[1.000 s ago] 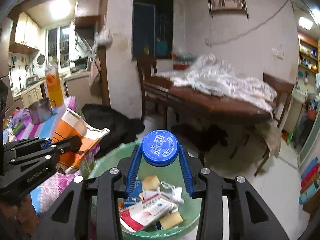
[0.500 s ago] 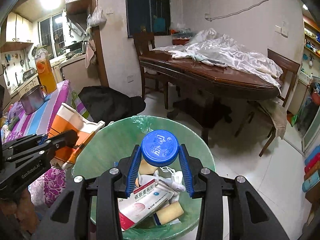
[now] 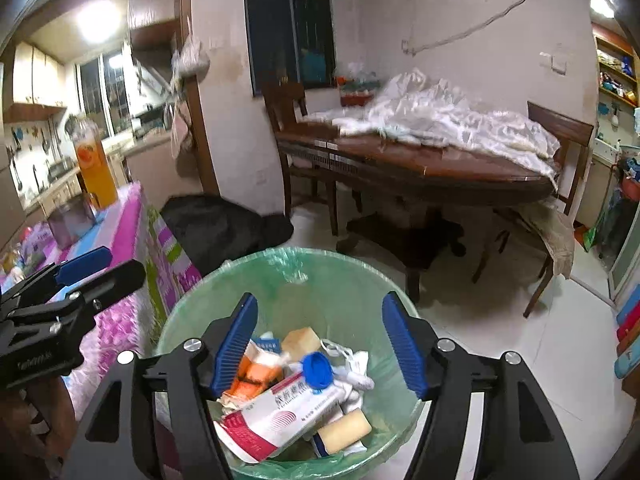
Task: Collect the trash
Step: 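Open both tools to drop the packet and cap into the bin, then swing both open tools back toward the table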
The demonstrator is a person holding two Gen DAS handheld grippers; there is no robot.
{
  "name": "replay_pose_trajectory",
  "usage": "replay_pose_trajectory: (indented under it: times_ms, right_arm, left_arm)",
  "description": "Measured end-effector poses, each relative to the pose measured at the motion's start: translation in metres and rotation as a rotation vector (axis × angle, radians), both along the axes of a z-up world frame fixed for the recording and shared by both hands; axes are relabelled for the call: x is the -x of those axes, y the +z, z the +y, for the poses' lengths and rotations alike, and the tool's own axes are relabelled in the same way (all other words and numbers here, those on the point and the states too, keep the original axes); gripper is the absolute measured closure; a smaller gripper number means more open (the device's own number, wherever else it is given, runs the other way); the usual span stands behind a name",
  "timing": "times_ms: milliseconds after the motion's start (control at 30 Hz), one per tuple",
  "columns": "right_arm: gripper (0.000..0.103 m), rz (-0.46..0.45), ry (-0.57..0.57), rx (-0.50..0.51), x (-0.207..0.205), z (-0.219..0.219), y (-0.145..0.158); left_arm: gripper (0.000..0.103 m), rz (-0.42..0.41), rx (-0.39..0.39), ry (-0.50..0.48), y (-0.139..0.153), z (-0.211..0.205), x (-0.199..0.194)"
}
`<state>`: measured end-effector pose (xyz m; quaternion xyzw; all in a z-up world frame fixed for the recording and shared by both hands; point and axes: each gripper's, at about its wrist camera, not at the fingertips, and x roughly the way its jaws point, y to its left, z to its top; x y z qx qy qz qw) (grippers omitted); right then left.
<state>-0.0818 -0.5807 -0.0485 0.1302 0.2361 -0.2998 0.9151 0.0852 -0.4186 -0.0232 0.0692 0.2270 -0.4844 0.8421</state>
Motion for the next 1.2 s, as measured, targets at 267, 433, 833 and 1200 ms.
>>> replay_pose_trajectory:
  times_ms: [267, 433, 833, 1200]
  right_arm:
    - [0.021, -0.179, -0.029, 0.166, 0.039, 0.045, 0.039]
    - [0.013, -0.259, 0.004, 0.269, 0.046, 0.086, 0.060]
    - [0.005, -0.385, 0.191, 0.422, 0.033, 0.192, 0.098]
    - [0.005, -0.365, 0.435, 0.381, -0.021, 0.274, 0.103]
  left_arm:
    - [0.016, -0.268, 0.201, 0.203, 0.044, 0.085, 0.022]
    - [0.012, -0.428, 0.280, 0.326, 0.063, 0.131, 0.044]
    - [0.006, -0.640, 0.341, 0.496, 0.088, 0.209, 0.084]
    - [0.006, -0.598, 0.199, 0.689, 0.087, 0.292, 0.055]
